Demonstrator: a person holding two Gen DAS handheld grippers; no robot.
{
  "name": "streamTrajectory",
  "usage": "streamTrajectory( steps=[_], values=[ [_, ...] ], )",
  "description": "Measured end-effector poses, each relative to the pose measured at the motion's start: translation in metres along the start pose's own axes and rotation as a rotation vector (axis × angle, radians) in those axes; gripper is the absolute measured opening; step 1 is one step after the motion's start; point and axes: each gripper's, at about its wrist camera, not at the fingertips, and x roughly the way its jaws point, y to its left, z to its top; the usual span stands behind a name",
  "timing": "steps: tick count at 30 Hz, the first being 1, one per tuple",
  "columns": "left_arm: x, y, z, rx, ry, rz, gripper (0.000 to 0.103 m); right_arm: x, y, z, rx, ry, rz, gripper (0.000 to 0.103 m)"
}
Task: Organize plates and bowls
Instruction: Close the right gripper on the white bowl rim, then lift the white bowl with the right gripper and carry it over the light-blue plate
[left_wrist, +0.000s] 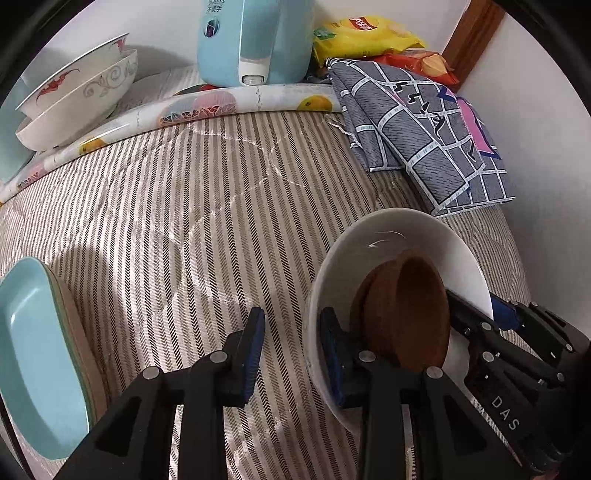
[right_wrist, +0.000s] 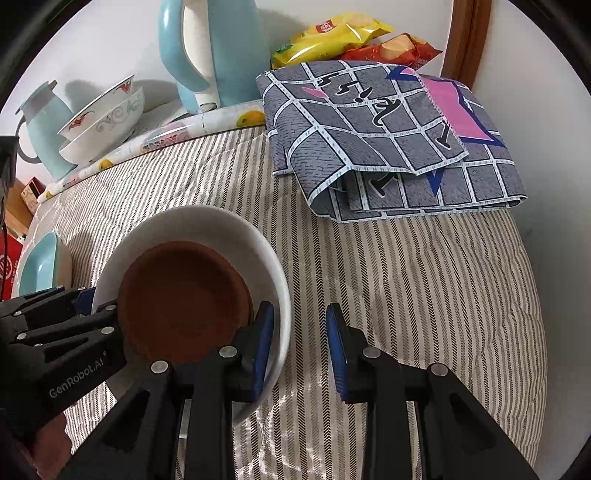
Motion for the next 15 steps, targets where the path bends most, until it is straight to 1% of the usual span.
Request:
streamTrajectory(
  steps=[4,8,9,10,12,13,15],
  values=[
    [0.0004,0.0001,0.0001,-0.007,-0.009,-0.003,0.03,0.0002,-0.0003,0.001,-0.005,-0.006,0.0,0.029],
    [-0.0013,-0.0007,-0.0027,-0.013,-0.033,-0.006,0.026,0.0004,-0.0012,0.0008,0.001,-0.016,0.004,0.029],
    [-0.0013,-0.0007,-0.0029,-0.016,-0.034,-0.017,0.024,0.0,-0.001,0.0002,0.0,-0.019,0.003,0.027],
    [-0.0008,-0.0011,-0.0028,-0.017,-0.034,-0.031,0.019,-0.0004,-0.0008,-0.0003,0.0,-0.022,0.007,0.024],
    [-0.0013,-0.0028,-0.0032,-0.018,-0.042,-0.037,0.016,-0.0013,-0.0009,-0.0015,0.011,-0.027,0.053,0.011],
    [-0.0016,-0.0044,-0.0033,-0.012,-0.045,-0.041,0.012,-0.0014,-0.0009,-0.002,0.02,-0.027,0.076,0.011],
    [-0.0024,-0.0082,-0.0036,-0.003,-0.053,-0.027,0.011,-0.0024,0.0014,-0.0026,0.02,-0.035,0.066,0.01]
  ],
)
